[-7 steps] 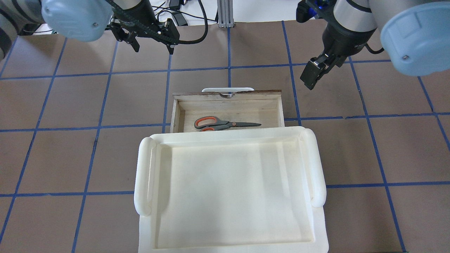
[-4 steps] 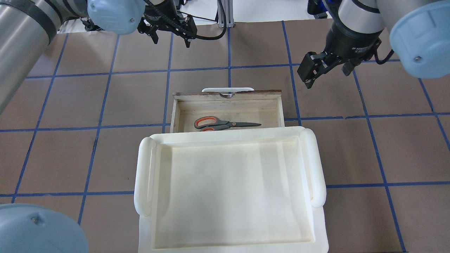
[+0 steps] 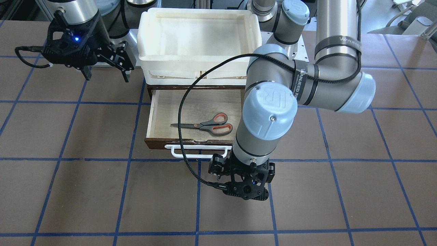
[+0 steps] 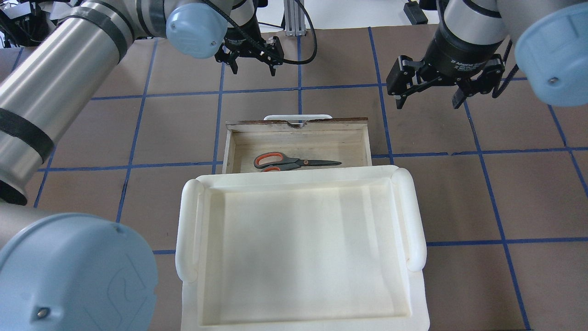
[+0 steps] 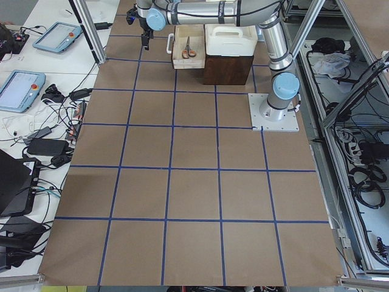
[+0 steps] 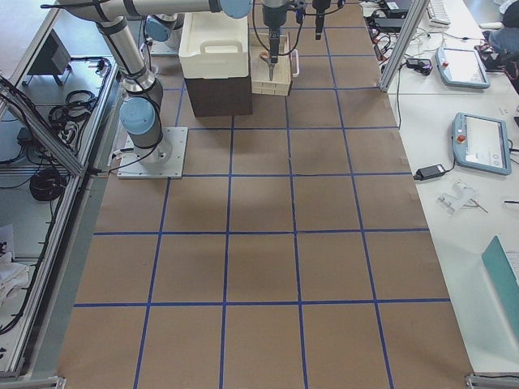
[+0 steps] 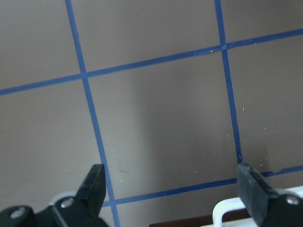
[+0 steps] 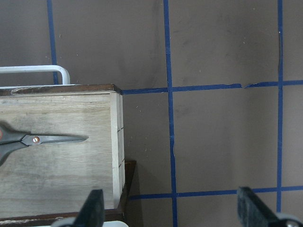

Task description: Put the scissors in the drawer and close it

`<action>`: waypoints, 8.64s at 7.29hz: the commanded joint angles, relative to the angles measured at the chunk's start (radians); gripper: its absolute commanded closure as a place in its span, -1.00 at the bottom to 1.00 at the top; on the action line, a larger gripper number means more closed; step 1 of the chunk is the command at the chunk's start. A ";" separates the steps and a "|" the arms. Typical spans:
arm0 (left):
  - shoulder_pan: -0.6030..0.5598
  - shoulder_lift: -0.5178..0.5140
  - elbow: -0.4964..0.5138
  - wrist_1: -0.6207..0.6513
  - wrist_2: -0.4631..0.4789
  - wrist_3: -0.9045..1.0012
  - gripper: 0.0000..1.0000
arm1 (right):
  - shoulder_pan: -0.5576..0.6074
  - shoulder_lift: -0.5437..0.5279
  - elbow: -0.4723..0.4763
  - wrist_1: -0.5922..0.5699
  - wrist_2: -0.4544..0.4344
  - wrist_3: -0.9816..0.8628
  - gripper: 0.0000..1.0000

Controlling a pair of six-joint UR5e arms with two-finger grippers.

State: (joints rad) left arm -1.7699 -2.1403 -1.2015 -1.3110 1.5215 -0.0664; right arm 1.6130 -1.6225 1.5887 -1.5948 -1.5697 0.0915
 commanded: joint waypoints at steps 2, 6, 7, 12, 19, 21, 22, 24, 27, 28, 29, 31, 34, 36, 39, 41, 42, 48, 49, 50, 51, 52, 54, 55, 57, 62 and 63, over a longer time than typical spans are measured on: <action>-0.051 -0.105 0.002 0.003 0.017 -0.099 -1.00 | 0.001 -0.043 0.004 -0.010 -0.004 0.002 -1.00; -0.056 -0.139 0.003 -0.046 -0.023 -0.128 -1.00 | -0.001 -0.056 0.008 -0.004 -0.004 0.002 -1.00; -0.051 -0.133 0.005 -0.074 -0.053 -0.128 -1.00 | -0.001 -0.051 0.010 -0.016 -0.003 0.004 -1.00; -0.049 -0.095 0.000 -0.212 -0.029 -0.127 -1.00 | -0.002 -0.046 0.010 -0.059 -0.004 0.002 -1.00; -0.053 -0.049 -0.013 -0.297 -0.035 -0.125 -1.00 | -0.005 -0.048 0.010 -0.059 -0.004 0.001 -1.00; -0.053 -0.037 -0.033 -0.318 -0.027 -0.116 -1.00 | -0.005 -0.048 0.010 -0.059 -0.004 0.001 -1.00; -0.053 -0.026 -0.053 -0.320 -0.029 -0.116 -1.00 | -0.005 -0.048 0.010 -0.059 -0.004 0.001 -1.00; -0.053 -0.006 -0.082 -0.343 -0.029 -0.113 -1.00 | -0.005 -0.046 0.010 -0.059 -0.003 0.001 -1.00; -0.060 0.013 -0.084 -0.404 -0.035 -0.113 -1.00 | -0.005 -0.046 0.010 -0.059 -0.003 0.001 -1.00; -0.060 0.019 -0.085 -0.418 -0.035 -0.113 -1.00 | -0.005 -0.046 0.010 -0.059 -0.003 0.001 -1.00; -0.062 0.023 -0.093 -0.427 -0.035 -0.113 -1.00 | -0.005 -0.046 0.010 -0.059 -0.003 0.001 -1.00; -0.063 0.022 -0.128 -0.426 -0.038 -0.113 -1.00 | -0.005 -0.046 0.010 -0.059 -0.001 0.001 -1.00; -0.069 0.052 -0.170 -0.451 -0.041 -0.112 -1.00 | -0.005 -0.046 0.010 -0.059 -0.001 0.002 -1.00; -0.069 0.063 -0.177 -0.473 -0.087 -0.110 -1.00 | -0.005 -0.046 0.010 -0.059 -0.001 0.002 -1.00; -0.069 0.059 -0.194 -0.505 -0.089 -0.110 -1.00 | -0.005 -0.046 0.010 -0.060 0.002 0.002 -1.00; -0.069 0.066 -0.196 -0.566 -0.089 -0.112 -1.00 | -0.007 -0.046 0.010 -0.060 0.002 0.002 -1.00; -0.069 0.065 -0.196 -0.574 -0.089 -0.112 -1.00 | -0.005 -0.046 0.010 -0.059 0.002 0.002 -1.00; -0.069 0.066 -0.182 -0.574 -0.095 -0.116 -1.00 | -0.005 -0.046 0.010 -0.059 0.002 0.002 -1.00; -0.065 0.088 -0.168 -0.553 -0.089 -0.110 -1.00 | -0.005 -0.046 0.010 -0.059 0.000 0.002 -1.00; -0.034 0.108 -0.130 -0.530 -0.086 -0.108 -1.00 | -0.005 -0.046 0.010 -0.059 0.000 0.002 -1.00; 0.005 0.132 -0.089 -0.516 -0.023 -0.089 -1.00 | -0.007 -0.046 0.010 -0.059 0.000 0.002 -1.00; 0.036 0.181 -0.082 -0.375 0.017 -0.089 -1.00 | -0.005 -0.046 0.010 -0.059 0.000 0.002 -1.00; 0.110 0.279 -0.085 -0.343 0.022 -0.043 -1.00 | -0.005 -0.046 0.010 -0.059 0.000 0.002 -1.00; 0.142 0.331 -0.089 -0.343 0.020 -0.003 -1.00 | -0.007 -0.045 0.010 -0.059 0.000 0.002 -1.00; 0.184 0.416 -0.121 -0.334 0.019 0.000 -1.00 | -0.005 -0.045 0.010 -0.059 0.000 0.002 -1.00; 0.190 0.490 -0.257 -0.238 0.019 0.007 -1.00 | -0.007 -0.045 0.010 -0.060 -0.001 0.001 -1.00; 0.194 0.494 -0.259 -0.246 0.019 0.007 -1.00 | -0.007 -0.046 0.010 -0.059 -0.001 0.001 -1.00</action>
State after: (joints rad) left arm -1.5783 -1.6564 -1.4578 -1.5339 1.5383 -0.0603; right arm 1.6062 -1.6678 1.5984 -1.6545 -1.5703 0.0924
